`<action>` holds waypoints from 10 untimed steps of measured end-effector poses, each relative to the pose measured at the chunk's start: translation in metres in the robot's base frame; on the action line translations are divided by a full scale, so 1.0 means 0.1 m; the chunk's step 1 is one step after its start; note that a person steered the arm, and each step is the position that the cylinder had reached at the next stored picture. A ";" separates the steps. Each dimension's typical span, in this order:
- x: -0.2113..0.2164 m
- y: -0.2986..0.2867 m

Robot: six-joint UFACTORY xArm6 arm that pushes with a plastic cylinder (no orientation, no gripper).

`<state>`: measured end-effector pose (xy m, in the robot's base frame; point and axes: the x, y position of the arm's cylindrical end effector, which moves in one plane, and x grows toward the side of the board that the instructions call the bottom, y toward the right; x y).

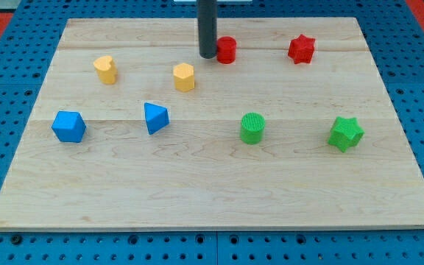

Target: Push the yellow hexagon towards top center

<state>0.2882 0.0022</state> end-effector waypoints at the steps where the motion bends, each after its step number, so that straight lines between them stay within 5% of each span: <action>1: -0.01 0.16; 5: 0.80 -0.08; 10: 0.64 -0.75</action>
<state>0.3526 -0.0725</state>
